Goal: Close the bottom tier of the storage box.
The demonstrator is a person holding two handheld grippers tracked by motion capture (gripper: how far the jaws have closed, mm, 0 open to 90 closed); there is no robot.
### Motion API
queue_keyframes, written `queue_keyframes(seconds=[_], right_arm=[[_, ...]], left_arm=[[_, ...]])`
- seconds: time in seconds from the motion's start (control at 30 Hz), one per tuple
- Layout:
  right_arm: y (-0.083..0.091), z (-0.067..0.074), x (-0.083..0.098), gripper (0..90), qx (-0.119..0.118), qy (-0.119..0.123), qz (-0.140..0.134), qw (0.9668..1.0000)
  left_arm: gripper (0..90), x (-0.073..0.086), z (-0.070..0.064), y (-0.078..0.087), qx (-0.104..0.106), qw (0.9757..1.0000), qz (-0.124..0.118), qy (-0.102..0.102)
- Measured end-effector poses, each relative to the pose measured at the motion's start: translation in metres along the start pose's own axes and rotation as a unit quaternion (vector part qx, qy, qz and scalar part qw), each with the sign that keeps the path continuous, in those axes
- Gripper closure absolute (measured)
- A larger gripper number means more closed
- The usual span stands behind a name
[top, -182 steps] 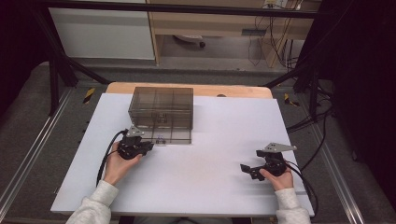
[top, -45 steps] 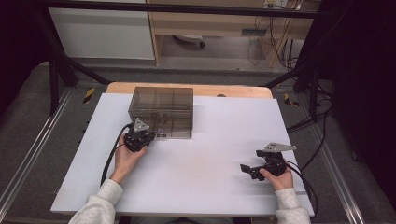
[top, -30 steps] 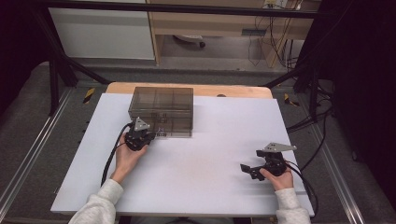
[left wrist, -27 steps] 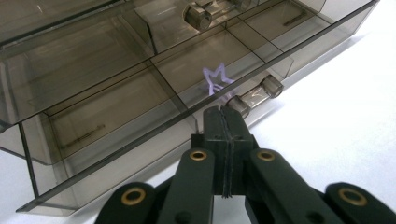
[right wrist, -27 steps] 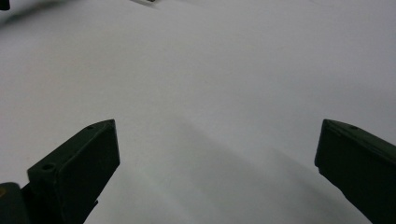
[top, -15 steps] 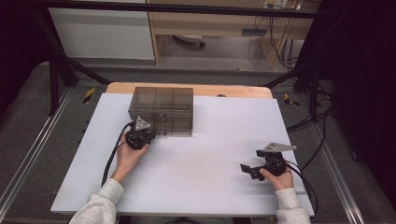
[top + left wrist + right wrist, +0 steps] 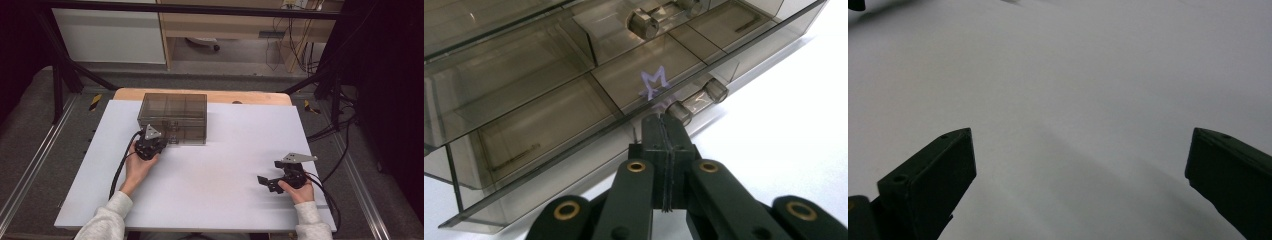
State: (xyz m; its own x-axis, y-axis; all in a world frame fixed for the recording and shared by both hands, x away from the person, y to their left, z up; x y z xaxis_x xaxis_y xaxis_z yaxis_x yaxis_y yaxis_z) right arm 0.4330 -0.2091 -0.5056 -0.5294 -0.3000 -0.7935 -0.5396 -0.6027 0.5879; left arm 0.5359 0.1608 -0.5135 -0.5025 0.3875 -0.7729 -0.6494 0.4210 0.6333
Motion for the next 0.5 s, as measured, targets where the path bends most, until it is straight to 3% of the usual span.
queue_keyframes(seconds=[0.5], right_arm=[[-0.0002,0.0003,0.0004,0.5,0.000,-0.001,0.002,1.0000]], left_arm=[[89.2,0.0000,0.0029,-0.0052,-0.002,1.0000,0.002,0.003]])
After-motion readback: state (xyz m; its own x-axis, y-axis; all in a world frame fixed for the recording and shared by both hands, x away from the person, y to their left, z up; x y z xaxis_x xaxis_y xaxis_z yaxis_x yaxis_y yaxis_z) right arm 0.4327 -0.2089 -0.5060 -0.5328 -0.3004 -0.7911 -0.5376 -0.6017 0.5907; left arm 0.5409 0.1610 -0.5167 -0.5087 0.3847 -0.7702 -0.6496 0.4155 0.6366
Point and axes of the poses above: each handheld gripper's, and its own axes: y roughly backward along the jaws, x roughly out of its underside, z roughly to its left, the point moved 10 cm from there along -y, roughly forward along the jaws, and after that the axes turned 2 degrees about y, right-handed, at the moved point
